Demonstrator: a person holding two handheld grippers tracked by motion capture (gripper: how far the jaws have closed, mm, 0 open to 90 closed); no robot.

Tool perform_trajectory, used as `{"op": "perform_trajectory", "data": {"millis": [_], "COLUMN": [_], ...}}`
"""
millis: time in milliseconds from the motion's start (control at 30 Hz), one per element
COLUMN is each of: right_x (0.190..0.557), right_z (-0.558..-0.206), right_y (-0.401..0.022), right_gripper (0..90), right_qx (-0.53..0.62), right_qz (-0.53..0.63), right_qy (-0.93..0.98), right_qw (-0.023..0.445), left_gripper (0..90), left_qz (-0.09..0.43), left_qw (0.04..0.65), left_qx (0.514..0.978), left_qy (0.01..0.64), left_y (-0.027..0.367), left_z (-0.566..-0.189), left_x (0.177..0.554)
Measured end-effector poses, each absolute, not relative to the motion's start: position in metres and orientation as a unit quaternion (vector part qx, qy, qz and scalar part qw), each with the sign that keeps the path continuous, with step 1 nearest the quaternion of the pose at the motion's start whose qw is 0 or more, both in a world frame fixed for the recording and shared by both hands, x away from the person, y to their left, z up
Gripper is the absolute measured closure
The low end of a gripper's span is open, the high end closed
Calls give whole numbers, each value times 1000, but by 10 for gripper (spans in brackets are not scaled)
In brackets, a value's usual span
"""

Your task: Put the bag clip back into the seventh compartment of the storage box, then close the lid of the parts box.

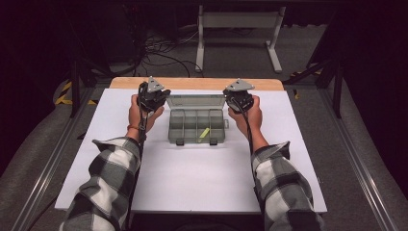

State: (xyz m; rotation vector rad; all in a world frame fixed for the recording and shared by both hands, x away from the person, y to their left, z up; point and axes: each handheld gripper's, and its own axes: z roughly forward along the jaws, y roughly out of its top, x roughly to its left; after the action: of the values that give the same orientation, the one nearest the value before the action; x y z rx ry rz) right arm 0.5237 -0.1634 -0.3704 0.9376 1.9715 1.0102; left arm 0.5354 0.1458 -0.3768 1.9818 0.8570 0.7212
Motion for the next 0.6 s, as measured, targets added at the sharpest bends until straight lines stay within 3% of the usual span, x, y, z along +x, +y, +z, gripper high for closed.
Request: {"op": "perform_trajectory", "data": {"millis": [600], "right_x": [511], "right_z": [-375], "right_y": [-164], "right_gripper": [900], "right_qx": [362], "right_qz": [387], "right_qy": [766], "right_qw": [365], "left_gripper": [900], "left_qz": [293], "left_qw": [417], "left_qx": [790], "left_qy": [342], "left_y": [144], "left_z": [-379], "left_x": [529]}}
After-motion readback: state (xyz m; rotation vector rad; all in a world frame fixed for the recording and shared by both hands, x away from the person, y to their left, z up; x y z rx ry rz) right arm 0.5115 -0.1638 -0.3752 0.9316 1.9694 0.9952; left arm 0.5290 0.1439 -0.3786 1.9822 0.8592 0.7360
